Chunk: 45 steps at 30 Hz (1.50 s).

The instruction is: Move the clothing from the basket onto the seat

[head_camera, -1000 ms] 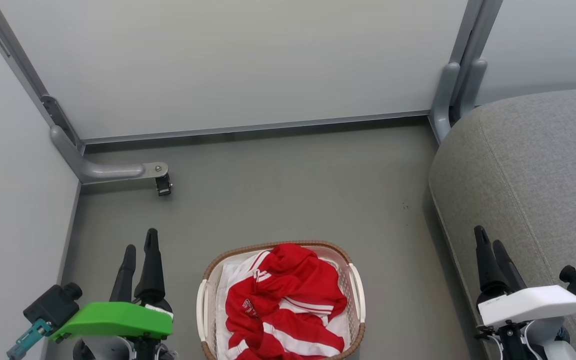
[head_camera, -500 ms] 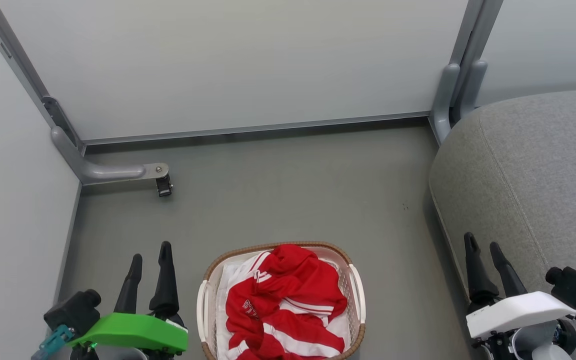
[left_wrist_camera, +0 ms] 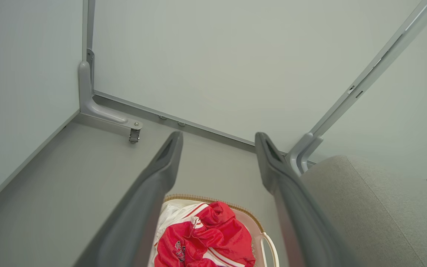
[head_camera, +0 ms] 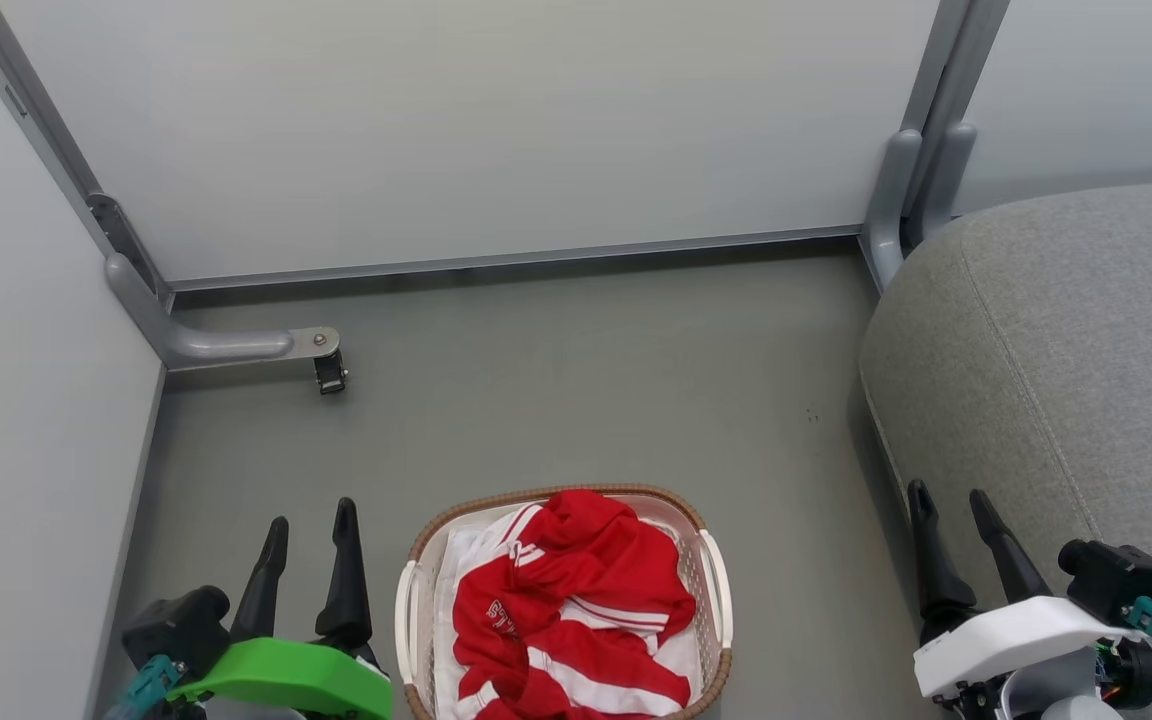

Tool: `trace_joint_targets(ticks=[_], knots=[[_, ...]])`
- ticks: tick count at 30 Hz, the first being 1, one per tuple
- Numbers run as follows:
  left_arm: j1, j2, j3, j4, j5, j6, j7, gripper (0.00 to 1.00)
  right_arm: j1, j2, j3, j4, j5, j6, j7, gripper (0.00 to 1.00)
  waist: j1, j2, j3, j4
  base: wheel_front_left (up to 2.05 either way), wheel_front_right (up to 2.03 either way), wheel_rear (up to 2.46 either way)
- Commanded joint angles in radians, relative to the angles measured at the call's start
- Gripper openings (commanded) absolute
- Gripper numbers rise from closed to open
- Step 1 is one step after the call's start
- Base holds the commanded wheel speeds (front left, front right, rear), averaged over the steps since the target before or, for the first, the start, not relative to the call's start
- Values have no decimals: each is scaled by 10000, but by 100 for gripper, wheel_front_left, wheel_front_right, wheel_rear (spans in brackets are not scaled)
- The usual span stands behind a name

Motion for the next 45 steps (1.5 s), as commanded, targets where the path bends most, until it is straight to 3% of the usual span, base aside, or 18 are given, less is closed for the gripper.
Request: trace_joint_targets(ticks=[1,28,45], knots=[[43,69,-34,-11,314,47,-89,100,65,-59,31,-15,-322,5,-103,100,0,0,0,5,0,0,0],[195,81,-197,465,2185,239,-662,100,146,-83,192,39,-2641,5,-682,100,0,0,1,68,0,0,0],[175,88,-283,1093,2817,422,-916,100,218,-93,280,65,-3644,4,-942,100,0,0,-10,173,0,0,0]])
